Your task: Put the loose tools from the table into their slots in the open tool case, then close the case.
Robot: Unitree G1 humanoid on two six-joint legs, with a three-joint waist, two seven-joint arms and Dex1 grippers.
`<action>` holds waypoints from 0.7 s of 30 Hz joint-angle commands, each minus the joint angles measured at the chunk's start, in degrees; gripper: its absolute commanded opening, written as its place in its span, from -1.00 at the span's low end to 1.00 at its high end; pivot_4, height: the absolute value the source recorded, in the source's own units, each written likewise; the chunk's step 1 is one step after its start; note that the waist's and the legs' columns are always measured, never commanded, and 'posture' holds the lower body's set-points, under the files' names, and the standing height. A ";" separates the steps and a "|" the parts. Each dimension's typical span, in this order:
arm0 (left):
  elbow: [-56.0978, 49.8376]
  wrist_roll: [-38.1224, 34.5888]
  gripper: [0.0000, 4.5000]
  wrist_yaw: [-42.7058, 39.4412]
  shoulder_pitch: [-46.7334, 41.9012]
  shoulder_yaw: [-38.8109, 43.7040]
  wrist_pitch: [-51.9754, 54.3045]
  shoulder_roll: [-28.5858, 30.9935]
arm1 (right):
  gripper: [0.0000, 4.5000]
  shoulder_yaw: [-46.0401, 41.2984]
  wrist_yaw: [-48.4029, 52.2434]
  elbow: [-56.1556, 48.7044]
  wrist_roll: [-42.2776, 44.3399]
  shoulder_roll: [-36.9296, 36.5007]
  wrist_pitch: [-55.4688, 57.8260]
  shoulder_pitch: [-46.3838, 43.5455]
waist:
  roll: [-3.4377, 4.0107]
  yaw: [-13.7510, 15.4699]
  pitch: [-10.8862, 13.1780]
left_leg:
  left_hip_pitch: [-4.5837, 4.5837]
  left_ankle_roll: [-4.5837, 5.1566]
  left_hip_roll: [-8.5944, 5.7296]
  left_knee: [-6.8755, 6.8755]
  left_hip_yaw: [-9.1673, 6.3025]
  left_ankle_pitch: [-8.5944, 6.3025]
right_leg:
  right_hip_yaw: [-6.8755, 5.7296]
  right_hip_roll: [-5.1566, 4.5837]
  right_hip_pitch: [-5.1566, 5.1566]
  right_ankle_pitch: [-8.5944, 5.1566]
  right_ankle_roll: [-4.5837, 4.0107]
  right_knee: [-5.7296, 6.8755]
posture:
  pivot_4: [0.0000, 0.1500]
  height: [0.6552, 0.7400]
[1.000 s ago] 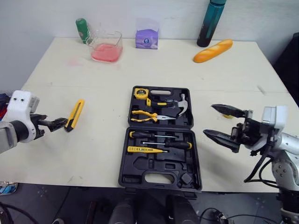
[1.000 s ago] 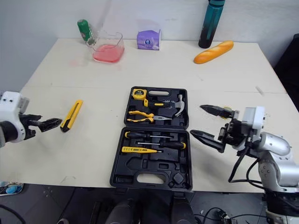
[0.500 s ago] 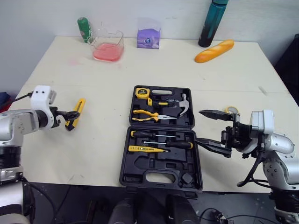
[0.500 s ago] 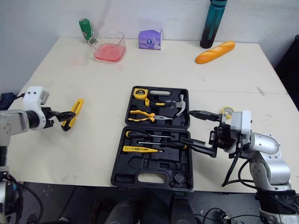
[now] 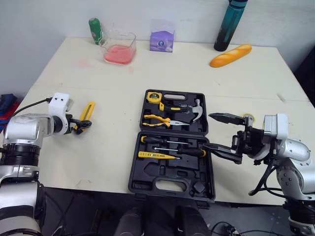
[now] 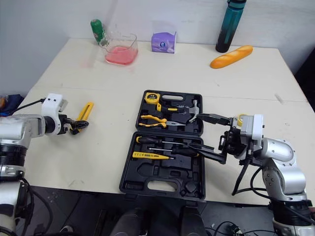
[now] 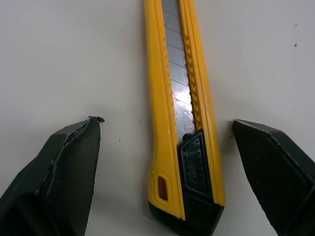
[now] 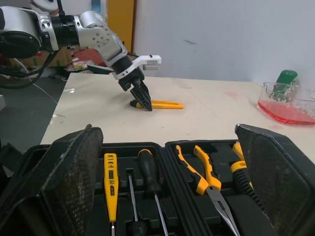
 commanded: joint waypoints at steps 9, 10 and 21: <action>6.10 2.91 -0.30 -4.37 1.96 -1.31 -0.41 -3.05 | 1.00 0.21 -0.41 -0.65 -0.75 1.28 -1.42 -0.35 | 0.14 0.75 -0.08 | 0.08 0.01 -0.04 0.01 0.03 0.01 | 0.04 -0.06 0.04 0.00 0.00 0.12 | 1.00 1.00; 6.01 3.08 -0.41 -4.51 2.14 -1.24 -0.45 -2.99 | 1.00 0.20 -0.38 -0.61 -0.80 1.29 -1.46 -0.32 | 0.16 0.74 -0.09 | 0.10 0.02 -0.04 0.01 0.03 0.01 | 0.04 -0.06 0.07 0.00 0.01 0.10 | 1.00 1.00; -3.20 2.67 -0.41 -4.42 5.47 5.96 -11.30 -2.22 | 1.00 -0.03 1.36 -0.52 -1.74 -0.34 -1.88 0.84 | 0.23 0.64 -0.13 | 0.25 0.03 -0.01 -0.02 0.08 0.00 | 0.10 -0.08 0.14 0.00 0.00 0.06 | 1.00 1.00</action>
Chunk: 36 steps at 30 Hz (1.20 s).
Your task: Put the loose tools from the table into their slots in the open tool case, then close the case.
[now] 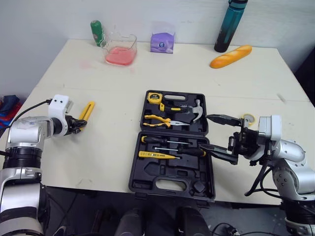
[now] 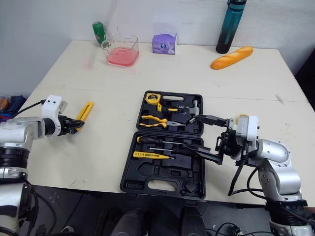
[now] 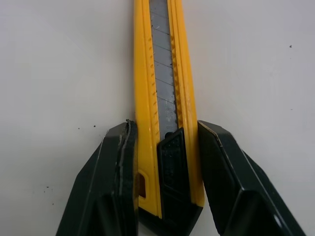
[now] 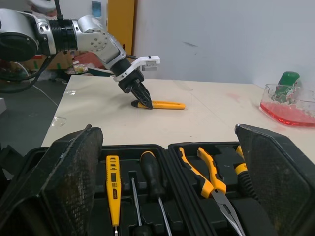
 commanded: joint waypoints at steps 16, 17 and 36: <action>-40.40 -11.56 -0.41 -25.35 11.45 1.32 -22.69 3.99 | 1.00 -9.98 7.94 -1.00 0.25 -9.01 -1.53 11.97 | -0.33 0.09 0.11 | -1.18 0.07 0.05 0.62 -0.05 -0.06 | -0.29 0.08 -0.79 0.03 0.04 0.00 | 1.00 1.00; -42.10 -12.58 -0.41 -26.39 11.18 0.49 -21.98 3.72 | 1.00 -10.61 8.17 -1.14 0.34 -9.26 -1.49 12.93 | -0.33 0.18 0.11 | -1.15 0.08 0.05 0.64 -0.05 -0.06 | -0.24 0.08 -0.76 0.03 0.04 0.00 | 1.00 1.00; -54.57 -10.94 -0.41 -29.43 6.04 -28.28 -9.64 -3.93 | 1.00 -17.77 11.16 -1.24 0.40 -10.22 -2.83 23.72 | -0.31 0.17 0.12 | -0.93 0.14 0.04 0.70 0.03 -0.03 | 0.03 0.17 -0.64 0.09 0.06 0.00 | 1.00 1.00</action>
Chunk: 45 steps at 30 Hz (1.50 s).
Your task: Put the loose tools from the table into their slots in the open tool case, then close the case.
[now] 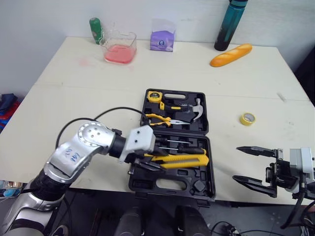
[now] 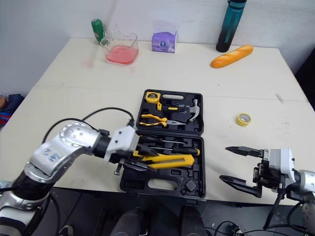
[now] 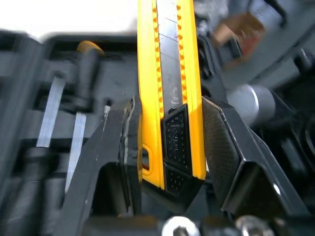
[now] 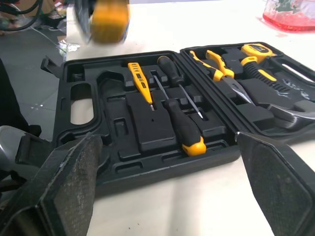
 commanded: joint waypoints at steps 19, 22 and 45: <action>2.63 13.53 -0.41 2.30 -4.67 -9.94 6.03 -1.03 | 1.00 -3.45 0.54 -5.98 2.06 -0.80 0.40 4.65 | 0.01 0.10 -0.01 | 0.15 0.05 -0.02 0.02 -0.14 0.01 | -0.07 -0.02 0.29 0.00 0.01 -0.11 | 1.00 1.00; 3.24 14.54 -0.41 2.40 -5.57 -10.68 6.05 -0.99 | 1.00 -3.30 0.49 -6.07 2.00 -0.66 0.25 4.70 | 0.01 0.11 -0.01 | 0.18 0.05 -0.02 0.03 -0.24 0.01 | -0.09 -0.03 0.39 0.00 0.01 -0.17 | 1.00 1.00; 1.26 16.03 -0.19 1.03 -6.76 -13.38 8.76 -1.42 | 1.00 -2.36 -4.57 -12.49 2.89 -1.64 6.73 2.63 | 0.04 0.07 -0.02 | 0.19 0.03 -0.03 0.05 -0.66 0.03 | -0.09 -0.02 0.71 -0.01 -0.01 -0.29 | 1.00 1.00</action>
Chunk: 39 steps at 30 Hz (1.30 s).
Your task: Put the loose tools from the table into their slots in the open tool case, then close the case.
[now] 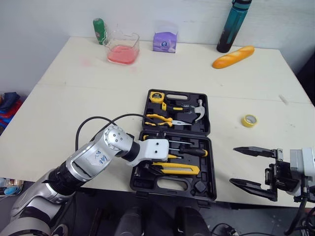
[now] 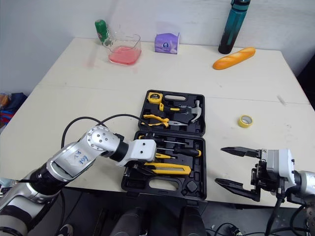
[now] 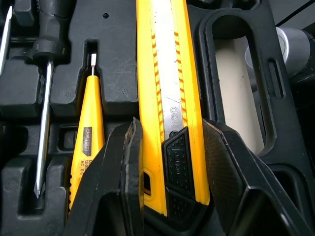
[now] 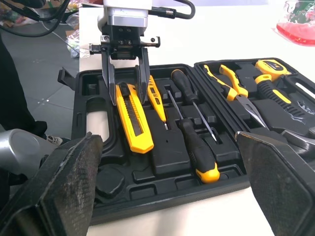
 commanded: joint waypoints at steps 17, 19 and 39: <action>5.28 -3.03 0.55 -2.91 0.62 8.23 -11.45 -2.85 | 1.00 -0.59 -2.09 -3.70 1.50 -1.07 2.99 -1.13 | 0.01 0.09 0.00 | -0.11 0.01 -0.03 0.06 -0.12 0.00 | -0.26 0.00 0.03 0.01 0.01 0.02 | 1.00 1.00; 6.32 -2.30 0.55 -2.58 0.81 8.32 -13.03 -2.86 | 1.00 -0.55 -1.98 -3.51 1.41 -0.97 2.94 -1.19 | 0.01 0.05 0.00 | -0.10 0.01 -0.04 0.06 -0.12 0.00 | -0.36 0.00 0.03 0.01 0.01 0.02 | 1.00 1.00; 2.50 -3.55 0.55 -7.66 12.39 13.46 -29.26 0.51 | 1.00 0.58 0.83 1.91 -0.91 0.18 -1.67 -0.64 | 0.04 -0.04 0.01 | -0.07 0.01 -0.02 0.06 -0.13 0.00 | -0.61 -0.02 0.05 0.01 0.02 0.02 | 1.00 1.00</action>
